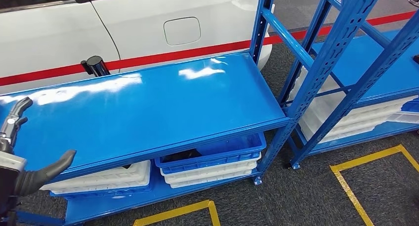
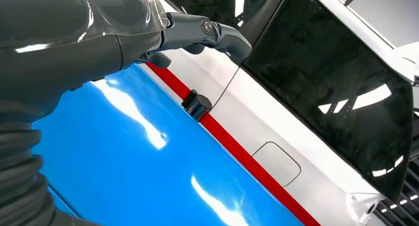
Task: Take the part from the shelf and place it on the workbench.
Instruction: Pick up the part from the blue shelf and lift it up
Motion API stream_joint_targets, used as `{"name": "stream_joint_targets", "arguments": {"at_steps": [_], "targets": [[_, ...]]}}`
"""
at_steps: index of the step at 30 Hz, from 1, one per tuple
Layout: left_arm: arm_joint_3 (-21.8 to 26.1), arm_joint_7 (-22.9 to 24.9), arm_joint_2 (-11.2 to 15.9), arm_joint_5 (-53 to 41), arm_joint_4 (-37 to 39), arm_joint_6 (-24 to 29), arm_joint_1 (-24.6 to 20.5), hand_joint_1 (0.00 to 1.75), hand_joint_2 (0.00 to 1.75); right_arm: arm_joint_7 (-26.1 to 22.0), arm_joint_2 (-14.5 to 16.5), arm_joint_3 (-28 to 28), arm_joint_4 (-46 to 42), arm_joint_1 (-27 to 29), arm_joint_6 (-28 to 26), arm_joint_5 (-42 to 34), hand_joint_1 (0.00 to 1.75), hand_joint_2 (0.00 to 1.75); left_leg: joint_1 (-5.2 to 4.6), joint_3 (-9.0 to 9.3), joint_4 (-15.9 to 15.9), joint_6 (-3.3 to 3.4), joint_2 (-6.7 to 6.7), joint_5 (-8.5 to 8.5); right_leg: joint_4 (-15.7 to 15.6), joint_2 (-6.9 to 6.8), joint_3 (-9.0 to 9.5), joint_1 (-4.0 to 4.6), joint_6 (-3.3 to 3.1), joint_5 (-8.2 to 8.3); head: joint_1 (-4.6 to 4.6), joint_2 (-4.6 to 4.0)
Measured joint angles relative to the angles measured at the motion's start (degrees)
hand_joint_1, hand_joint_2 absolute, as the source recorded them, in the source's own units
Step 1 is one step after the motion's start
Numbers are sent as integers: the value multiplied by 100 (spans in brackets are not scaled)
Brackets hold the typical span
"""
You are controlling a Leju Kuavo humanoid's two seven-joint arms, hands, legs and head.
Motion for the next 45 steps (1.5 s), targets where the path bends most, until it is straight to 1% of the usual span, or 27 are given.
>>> {"name": "stream_joint_targets", "arguments": {"at_steps": [5,12,20,32,38,45], "targets": [[-2,18,0,12,6,-116,-26,0,175,9,0,2,0,0,1,19,0,0,0,0,0,0,0,0,0,0,-1,0,0,0,0,0],[-24,119,2,61,108,-384,-175,0,175,18,1,3,0,-5,20,83,0,0,0,1,0,0,0,0,0,0,0,0,0,0,0,0],[-181,193,2,78,469,-659,-492,0,175,42,21,7,0,-39,67,139,0,0,0,1,1,0,0,0,0,0,-1,0,1,1,0,0],[-486,276,2,-53,832,-1170,-1104,0,175,103,47,11,0,-82,144,191,0,0,0,1,1,0,1,0,0,0,-1,0,1,1,0,0],[-648,293,2,-83,961,-1318,-1341,0,175,105,65,11,0,-102,165,200,0,0,0,1,1,0,1,0,0,0,-1,0,1,1,0,0],[-841,279,2,-84,1146,-1415,-1516,0,175,109,86,13,0,-123,186,228,0,0,0,1,1,0,1,0,0,0,-1,0,1,1,0,0]]}}
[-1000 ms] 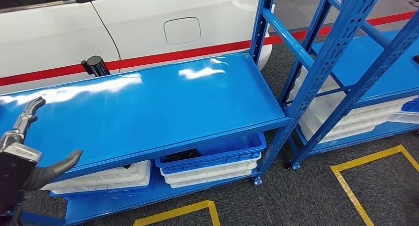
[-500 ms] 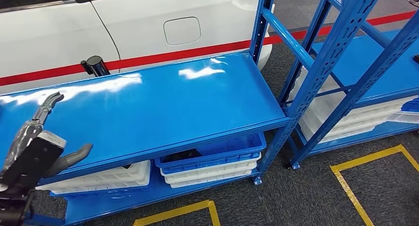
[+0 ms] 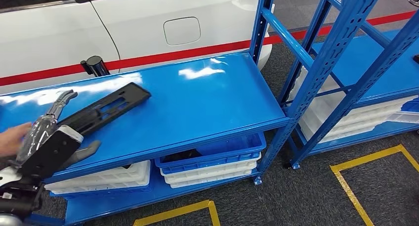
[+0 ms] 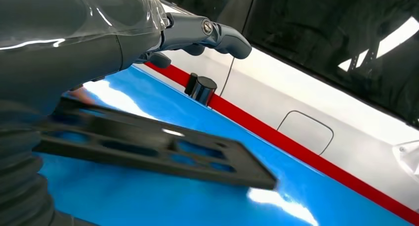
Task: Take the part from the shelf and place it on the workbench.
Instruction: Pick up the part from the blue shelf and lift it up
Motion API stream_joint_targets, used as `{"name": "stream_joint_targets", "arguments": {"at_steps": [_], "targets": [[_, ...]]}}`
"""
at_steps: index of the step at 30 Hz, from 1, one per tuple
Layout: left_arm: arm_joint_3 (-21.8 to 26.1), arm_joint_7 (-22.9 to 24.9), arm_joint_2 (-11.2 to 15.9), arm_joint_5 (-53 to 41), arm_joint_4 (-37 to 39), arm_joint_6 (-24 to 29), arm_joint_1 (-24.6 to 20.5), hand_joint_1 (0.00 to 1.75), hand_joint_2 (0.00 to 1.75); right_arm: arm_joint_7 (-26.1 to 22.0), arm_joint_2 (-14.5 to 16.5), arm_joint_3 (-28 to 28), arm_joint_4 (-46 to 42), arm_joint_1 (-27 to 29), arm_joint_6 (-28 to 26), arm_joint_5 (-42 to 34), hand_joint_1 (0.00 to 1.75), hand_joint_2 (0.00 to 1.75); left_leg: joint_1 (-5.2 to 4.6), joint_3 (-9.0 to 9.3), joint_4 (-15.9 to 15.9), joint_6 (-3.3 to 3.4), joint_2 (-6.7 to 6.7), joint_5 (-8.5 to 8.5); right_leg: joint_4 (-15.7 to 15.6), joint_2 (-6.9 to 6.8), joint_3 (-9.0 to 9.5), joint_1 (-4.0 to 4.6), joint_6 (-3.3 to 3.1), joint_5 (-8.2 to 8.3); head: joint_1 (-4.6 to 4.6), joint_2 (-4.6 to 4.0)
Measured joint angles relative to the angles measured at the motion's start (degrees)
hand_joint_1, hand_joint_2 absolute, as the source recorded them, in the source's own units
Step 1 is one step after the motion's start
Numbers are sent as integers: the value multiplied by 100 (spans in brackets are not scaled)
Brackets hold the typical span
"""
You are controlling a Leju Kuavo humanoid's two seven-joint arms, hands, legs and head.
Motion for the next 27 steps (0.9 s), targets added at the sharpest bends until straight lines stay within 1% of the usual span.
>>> {"name": "stream_joint_targets", "arguments": {"at_steps": [8,14,23,27], "targets": [[-184,-45,0,-30,171,-25,-93,0,175,2,14,0,0,-7,18,20,0,0,0,0,0,0,0,0,0,0,0,0,0,0,0,0],[-299,-49,1,-239,284,-98,-132,0,175,2,32,0,0,-10,46,27,0,0,0,0,0,0,0,0,0,0,0,0,0,0,0,0],[-488,-98,1,-356,398,-434,-244,0,175,16,40,0,0,-14,77,37,0,0,0,0,0,0,0,0,0,0,1,0,0,0,0,0],[-583,51,7,-656,445,-607,-315,0,175,30,41,0,0,-14,79,47,0,0,0,0,0,0,0,0,0,0,1,0,0,1,0,0]]}}
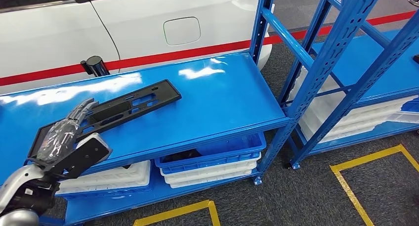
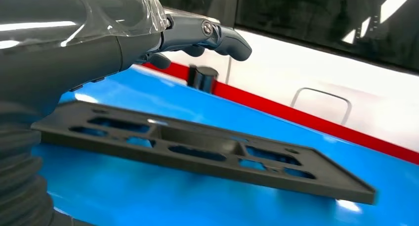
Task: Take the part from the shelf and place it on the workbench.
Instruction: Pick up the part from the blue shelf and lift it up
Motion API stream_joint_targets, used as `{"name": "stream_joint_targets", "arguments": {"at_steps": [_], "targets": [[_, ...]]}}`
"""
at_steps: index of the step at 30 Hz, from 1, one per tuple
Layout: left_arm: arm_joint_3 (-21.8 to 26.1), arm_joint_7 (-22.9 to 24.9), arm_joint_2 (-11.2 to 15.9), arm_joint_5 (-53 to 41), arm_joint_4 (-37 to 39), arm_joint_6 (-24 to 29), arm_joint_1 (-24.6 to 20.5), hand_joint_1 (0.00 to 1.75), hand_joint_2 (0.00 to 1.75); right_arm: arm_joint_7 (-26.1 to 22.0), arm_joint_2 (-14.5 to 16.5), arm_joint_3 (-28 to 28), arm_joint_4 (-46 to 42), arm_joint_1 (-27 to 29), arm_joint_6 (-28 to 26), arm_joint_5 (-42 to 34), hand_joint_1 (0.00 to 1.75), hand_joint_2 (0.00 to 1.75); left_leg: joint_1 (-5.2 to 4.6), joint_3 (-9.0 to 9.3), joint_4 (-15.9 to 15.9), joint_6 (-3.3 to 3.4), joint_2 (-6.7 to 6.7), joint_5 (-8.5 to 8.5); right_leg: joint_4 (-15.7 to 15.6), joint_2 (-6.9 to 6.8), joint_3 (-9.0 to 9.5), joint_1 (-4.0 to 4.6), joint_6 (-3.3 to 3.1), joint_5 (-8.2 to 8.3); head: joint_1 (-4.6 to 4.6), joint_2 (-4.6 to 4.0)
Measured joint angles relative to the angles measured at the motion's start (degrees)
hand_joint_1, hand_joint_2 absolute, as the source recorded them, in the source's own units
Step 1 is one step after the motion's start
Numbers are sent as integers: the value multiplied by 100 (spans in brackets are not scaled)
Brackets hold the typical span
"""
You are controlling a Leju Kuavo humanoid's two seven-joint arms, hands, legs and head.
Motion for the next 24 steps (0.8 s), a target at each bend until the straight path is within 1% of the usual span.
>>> {"name": "stream_joint_targets", "arguments": {"at_steps": [7,11,19,24], "targets": [[-154,380,24,-1099,170,-357,-126,0,175,8,1,0,0,-2,-1,20,0,0,0,0,0,0,0,0,0,0,0,0,0,1,0,0],[-226,474,24,-1485,291,-487,-167,0,175,8,2,0,0,-3,-2,27,0,0,0,0,0,0,0,0,0,0,0,0,0,1,0,0],[-302,506,24,-1683,461,-559,-181,0,175,67,10,0,0,-3,-2,35,0,0,0,0,0,0,0,0,0,0,0,0,0,1,0,0],[-324,429,21,-1661,546,-536,-184,0,175,67,15,0,0,-3,-5,35,0,0,0,0,0,0,0,0,0,0,0,0,0,1,0,0]]}}
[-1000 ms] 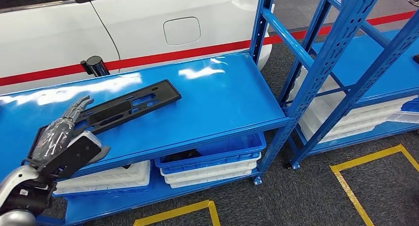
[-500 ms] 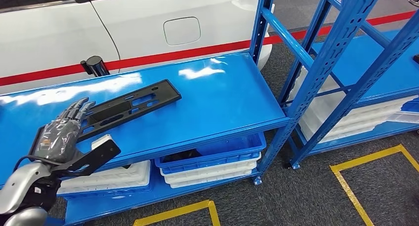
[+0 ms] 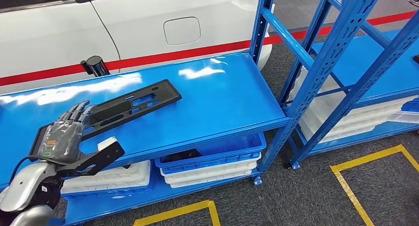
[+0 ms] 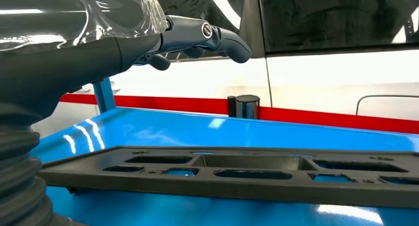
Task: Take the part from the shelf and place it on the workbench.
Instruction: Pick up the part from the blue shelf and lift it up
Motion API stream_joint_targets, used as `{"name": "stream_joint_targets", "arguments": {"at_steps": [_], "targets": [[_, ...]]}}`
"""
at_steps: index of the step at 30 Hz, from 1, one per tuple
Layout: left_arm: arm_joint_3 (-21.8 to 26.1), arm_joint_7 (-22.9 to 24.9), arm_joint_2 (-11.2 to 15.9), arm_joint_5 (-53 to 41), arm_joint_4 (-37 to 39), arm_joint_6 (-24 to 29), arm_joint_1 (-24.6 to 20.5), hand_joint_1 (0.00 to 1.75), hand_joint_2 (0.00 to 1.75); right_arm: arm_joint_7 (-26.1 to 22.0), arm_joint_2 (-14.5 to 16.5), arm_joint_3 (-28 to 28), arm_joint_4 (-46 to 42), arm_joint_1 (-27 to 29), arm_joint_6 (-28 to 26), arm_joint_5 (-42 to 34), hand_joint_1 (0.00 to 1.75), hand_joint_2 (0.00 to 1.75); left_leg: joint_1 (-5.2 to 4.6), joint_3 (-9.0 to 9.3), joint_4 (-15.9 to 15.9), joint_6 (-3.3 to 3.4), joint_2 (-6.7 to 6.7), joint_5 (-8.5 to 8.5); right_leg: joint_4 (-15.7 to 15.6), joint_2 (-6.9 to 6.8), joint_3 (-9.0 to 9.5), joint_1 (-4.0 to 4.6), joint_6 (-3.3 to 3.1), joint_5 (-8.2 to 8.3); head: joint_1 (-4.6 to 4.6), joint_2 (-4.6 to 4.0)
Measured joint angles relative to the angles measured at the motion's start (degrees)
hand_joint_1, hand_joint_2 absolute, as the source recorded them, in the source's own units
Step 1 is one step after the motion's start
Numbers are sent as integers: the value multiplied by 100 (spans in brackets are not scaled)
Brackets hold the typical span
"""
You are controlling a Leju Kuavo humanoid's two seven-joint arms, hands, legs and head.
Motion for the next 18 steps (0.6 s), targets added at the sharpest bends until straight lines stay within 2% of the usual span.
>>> {"name": "stream_joint_targets", "arguments": {"at_steps": [18], "targets": [[-31,-190,-60,746,253,78,5,0,175,1,26,0,0,1,-2,0,0,0,0,0,0,0,0,0,0,0,0,0,0,0,0,0]]}}
